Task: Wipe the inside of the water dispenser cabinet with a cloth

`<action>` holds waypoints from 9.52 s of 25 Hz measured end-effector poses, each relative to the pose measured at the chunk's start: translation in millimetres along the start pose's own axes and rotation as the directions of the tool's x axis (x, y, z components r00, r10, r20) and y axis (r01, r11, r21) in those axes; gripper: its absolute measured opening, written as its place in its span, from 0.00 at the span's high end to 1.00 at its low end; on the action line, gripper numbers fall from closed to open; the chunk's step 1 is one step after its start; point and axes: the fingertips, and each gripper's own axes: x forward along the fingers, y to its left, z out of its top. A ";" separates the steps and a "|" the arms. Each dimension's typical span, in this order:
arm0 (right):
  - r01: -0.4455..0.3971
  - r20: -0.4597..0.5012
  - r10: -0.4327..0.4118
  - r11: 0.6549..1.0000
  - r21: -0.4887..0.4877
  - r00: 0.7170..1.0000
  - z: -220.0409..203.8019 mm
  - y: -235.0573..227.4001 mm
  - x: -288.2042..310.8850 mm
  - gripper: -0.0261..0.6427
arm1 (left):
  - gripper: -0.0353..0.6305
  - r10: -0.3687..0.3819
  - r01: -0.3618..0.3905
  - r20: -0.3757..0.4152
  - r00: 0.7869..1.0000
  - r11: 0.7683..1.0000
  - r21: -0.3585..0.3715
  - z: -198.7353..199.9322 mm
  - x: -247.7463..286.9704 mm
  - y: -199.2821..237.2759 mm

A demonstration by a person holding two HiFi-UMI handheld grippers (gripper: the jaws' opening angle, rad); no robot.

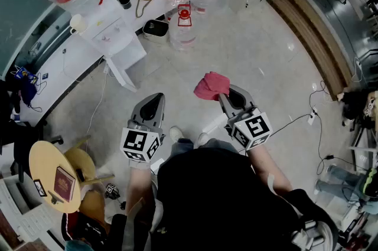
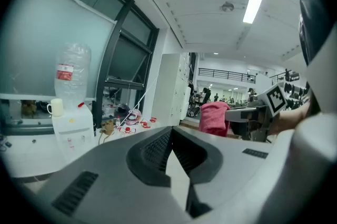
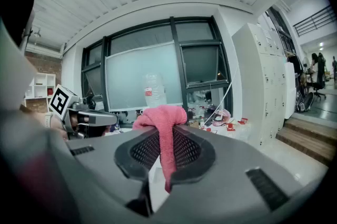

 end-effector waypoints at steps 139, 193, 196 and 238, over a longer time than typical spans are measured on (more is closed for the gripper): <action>-0.645 -0.478 0.489 0.724 -0.243 0.729 -756.6 103.5 996.2 0.89 | 0.94 0.635 -0.670 -0.221 0.740 0.725 -0.159 -545.1 135.6 665.4; -0.097 -0.542 0.078 0.995 -0.006 0.837 -789.1 -30.4 1012.6 0.89 | 0.94 0.566 -0.600 -0.218 0.795 0.787 -0.143 -541.6 149.4 660.3; -0.062 -0.483 0.136 0.984 0.166 0.865 -783.2 -27.8 1009.6 0.89 | 0.94 0.560 -0.593 -0.214 0.800 0.794 -0.138 -540.5 151.4 659.7; -0.190 0.129 0.165 0.440 0.877 0.978 -645.6 -25.3 988.9 0.89 | 0.94 0.540 -0.567 -0.209 0.815 0.817 -0.104 -538.5 163.5 653.5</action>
